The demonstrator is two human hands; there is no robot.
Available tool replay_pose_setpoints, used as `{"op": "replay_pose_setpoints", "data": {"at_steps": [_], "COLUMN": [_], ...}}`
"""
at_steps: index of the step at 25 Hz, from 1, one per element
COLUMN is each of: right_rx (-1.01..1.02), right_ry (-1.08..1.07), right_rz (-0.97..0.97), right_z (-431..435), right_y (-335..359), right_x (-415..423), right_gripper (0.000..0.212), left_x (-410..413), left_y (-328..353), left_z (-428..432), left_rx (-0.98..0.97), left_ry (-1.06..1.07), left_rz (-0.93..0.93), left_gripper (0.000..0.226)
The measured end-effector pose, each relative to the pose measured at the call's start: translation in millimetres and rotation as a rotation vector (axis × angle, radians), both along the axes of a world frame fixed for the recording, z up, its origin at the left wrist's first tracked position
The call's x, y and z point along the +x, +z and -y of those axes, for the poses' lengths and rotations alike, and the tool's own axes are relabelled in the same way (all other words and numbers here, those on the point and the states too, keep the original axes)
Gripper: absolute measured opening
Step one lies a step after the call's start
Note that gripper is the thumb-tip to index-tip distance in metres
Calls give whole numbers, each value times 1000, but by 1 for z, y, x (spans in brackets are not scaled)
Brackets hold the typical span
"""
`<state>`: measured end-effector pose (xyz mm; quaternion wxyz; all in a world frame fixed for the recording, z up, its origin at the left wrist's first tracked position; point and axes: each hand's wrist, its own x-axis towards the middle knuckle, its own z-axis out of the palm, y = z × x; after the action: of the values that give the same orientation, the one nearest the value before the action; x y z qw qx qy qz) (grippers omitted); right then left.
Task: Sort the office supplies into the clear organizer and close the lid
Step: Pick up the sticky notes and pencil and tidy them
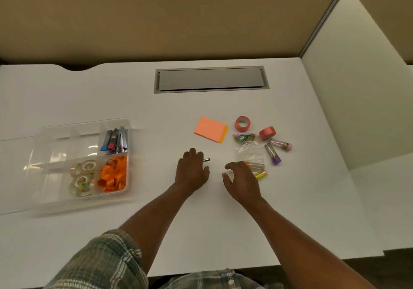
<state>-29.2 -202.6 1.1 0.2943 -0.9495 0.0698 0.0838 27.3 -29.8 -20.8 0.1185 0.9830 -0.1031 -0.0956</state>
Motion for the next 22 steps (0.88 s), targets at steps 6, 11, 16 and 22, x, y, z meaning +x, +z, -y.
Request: {"op": "replay_pose_setpoints", "data": {"at_steps": [6,11,16,22], "right_rx": [159,233,159,144], "right_ry": [22,58,140,142], "right_rz": [38,-18,-98,-153], "right_z": [12,12,13,13], "right_y": [-5,-6,-10,-18], "right_x": [18,55,94,109], "right_gripper": [30,47,62,66], "left_x": [52,97,120,126], "left_y": [2,0,1,11], "left_z": [30,38,49,55], "left_rx": [-182,-199,-110,-242], "left_ry": [279,501,575,658], "left_rz": [-78,-168,-198,-144], "left_gripper": [44,49,47,26]}}
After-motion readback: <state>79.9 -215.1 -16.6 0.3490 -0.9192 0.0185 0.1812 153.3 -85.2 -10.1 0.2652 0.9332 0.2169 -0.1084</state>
